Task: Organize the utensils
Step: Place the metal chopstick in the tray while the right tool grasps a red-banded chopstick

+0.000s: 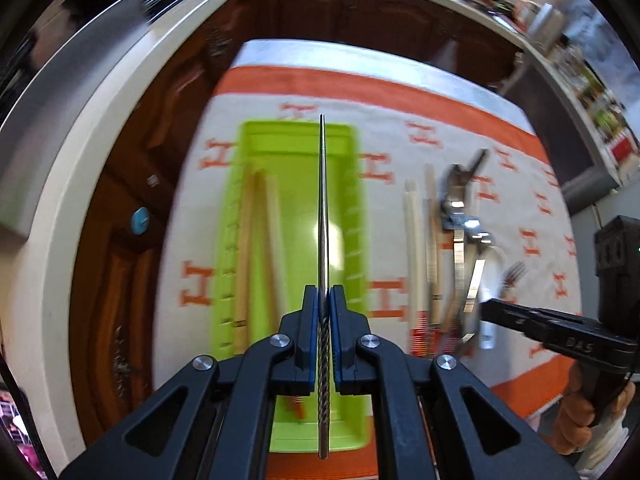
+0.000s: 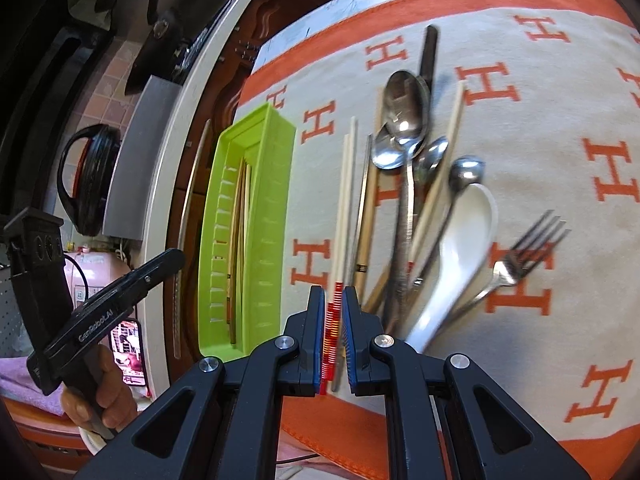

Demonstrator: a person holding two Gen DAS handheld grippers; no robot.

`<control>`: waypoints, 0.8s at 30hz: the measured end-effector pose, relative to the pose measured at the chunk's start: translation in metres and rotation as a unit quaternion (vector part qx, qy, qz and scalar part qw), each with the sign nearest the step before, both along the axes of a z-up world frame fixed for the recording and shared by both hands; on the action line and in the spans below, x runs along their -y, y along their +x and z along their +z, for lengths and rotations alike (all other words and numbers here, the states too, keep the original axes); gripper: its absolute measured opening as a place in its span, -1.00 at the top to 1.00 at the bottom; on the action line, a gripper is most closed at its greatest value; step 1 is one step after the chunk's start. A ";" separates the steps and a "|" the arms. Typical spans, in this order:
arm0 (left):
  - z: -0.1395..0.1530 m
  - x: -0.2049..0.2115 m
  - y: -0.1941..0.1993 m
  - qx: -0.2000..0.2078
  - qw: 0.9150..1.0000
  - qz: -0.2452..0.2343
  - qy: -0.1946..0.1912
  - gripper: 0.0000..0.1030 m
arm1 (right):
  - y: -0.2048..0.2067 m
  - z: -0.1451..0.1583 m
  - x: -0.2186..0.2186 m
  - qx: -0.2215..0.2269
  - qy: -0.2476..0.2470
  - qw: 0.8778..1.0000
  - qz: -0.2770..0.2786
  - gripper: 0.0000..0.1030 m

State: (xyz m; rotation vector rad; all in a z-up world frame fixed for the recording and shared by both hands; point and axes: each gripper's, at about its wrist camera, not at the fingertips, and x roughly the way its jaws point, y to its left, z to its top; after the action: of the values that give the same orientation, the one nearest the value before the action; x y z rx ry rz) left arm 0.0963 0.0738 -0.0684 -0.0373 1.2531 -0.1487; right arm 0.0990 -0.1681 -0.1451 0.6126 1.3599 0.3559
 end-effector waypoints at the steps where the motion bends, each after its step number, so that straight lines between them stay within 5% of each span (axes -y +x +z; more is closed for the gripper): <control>1: -0.006 -0.006 0.001 -0.005 1.000 0.006 0.002 0.93 | 0.002 -0.002 -0.004 -0.004 0.001 1.000 0.004 0.82; 9: -0.053 -0.031 0.001 -0.036 0.999 0.021 0.028 0.85 | 0.028 -0.027 -0.045 -0.041 -0.016 0.999 0.016 0.82; 15: -0.049 -0.034 -0.002 -0.014 0.999 0.021 0.029 0.52 | 0.040 -0.045 -0.061 -0.068 -0.043 0.997 0.016 0.82; 24: -0.037 -0.045 -0.011 0.012 0.999 0.036 -0.005 0.49 | 0.046 -0.053 -0.086 -0.084 -0.105 0.991 0.007 0.82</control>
State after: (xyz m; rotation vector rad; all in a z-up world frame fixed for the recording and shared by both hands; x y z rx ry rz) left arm 0.0851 0.1193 -0.1053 -0.0890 1.2256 -0.0936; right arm 0.1455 -0.0819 -0.1977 0.4654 1.5410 0.1712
